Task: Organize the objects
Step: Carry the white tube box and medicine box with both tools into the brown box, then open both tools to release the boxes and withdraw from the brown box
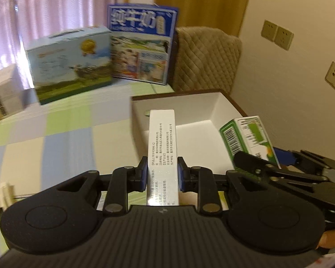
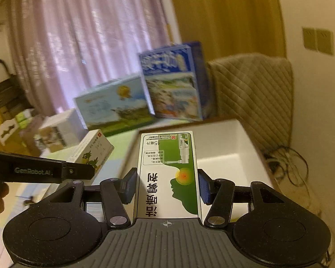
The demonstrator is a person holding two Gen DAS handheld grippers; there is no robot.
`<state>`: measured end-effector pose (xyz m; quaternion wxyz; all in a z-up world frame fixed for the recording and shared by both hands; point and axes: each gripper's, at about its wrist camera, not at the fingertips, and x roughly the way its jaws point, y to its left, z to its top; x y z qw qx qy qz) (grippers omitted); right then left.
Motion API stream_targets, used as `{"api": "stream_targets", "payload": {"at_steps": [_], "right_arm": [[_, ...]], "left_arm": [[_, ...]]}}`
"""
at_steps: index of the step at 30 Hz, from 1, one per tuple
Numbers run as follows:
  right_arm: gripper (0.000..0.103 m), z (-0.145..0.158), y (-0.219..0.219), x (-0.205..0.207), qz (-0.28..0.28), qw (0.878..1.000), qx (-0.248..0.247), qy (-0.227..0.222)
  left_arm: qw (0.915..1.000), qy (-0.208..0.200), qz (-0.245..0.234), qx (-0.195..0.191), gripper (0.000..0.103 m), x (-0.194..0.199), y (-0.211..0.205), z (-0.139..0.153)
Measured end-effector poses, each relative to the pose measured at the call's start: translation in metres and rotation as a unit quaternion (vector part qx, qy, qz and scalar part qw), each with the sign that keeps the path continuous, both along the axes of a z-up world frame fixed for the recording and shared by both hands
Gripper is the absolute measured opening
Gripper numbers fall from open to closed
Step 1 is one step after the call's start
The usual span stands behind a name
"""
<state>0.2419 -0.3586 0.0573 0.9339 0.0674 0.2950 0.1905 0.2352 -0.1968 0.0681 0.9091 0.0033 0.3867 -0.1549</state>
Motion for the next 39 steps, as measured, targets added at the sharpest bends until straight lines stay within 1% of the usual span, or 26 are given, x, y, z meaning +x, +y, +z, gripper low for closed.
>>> {"api": "stream_targets", "payload": {"at_steps": [4,7,12,17,19,21,22,24,29,33,34,35,36,38,39], "right_arm": [[0.052,-0.018,-0.02,0.028,-0.026,0.999,-0.002,0.034],[0.052,-0.027,-0.032,0.047,-0.04,0.997,0.011,0.058],[0.052,-0.035,-0.037,0.074,-0.048,0.996,0.011,0.079],[0.052,-0.046,-0.035,0.093,-0.057,0.995,-0.002,0.082],[0.052,-0.05,-0.035,0.098,-0.062,0.994,-0.001,0.085],[0.052,-0.052,-0.034,0.103,-0.066,0.994,-0.006,0.087],[0.052,-0.053,-0.034,0.104,-0.066,0.994,-0.007,0.089],[0.052,-0.055,-0.035,0.107,-0.067,0.993,-0.002,0.096],[0.053,-0.053,-0.032,0.109,-0.071,0.994,-0.013,0.086],[0.053,-0.054,-0.032,0.112,-0.079,0.993,0.007,0.088],[0.055,-0.053,-0.033,0.112,-0.083,0.993,0.01,0.086],[0.056,-0.051,-0.034,0.112,-0.086,0.993,0.013,0.085],[0.058,-0.05,-0.036,0.11,-0.088,0.992,0.018,0.084],[0.059,-0.045,-0.039,0.107,-0.09,0.992,0.024,0.083],[0.059,-0.042,-0.04,0.103,-0.09,0.992,0.026,0.08]], "left_arm": [[0.9997,0.023,-0.006,0.006,0.022,0.026,-0.025,-0.015],[0.9992,0.038,-0.009,0.011,0.022,0.043,-0.04,-0.026],[0.9982,0.058,-0.005,0.014,0.022,0.069,-0.057,-0.045],[0.9982,0.059,-0.003,0.013,0.022,0.087,-0.067,-0.058],[0.9985,0.05,-0.003,0.019,0.022,0.09,-0.07,-0.061],[0.9988,0.047,-0.001,0.016,0.023,0.091,-0.07,-0.063],[0.9987,0.048,-0.002,0.017,0.024,0.092,-0.069,-0.064],[0.9986,0.048,0.004,0.022,0.031,0.093,-0.067,-0.066],[0.9984,0.053,0.01,0.018,0.032,0.093,-0.058,-0.071],[0.9988,0.045,0.005,0.019,0.042,0.09,-0.053,-0.068],[0.999,0.041,0.004,0.018,0.044,0.088,-0.053,-0.067],[0.9991,0.038,0.002,0.017,0.049,0.087,-0.051,-0.065],[0.9993,0.036,0.0,0.013,0.058,0.085,-0.05,-0.064],[0.9995,0.029,-0.005,0.007,0.064,0.08,-0.046,-0.059],[0.9996,0.025,-0.008,0.005,0.064,0.077,-0.044,-0.056]]}}
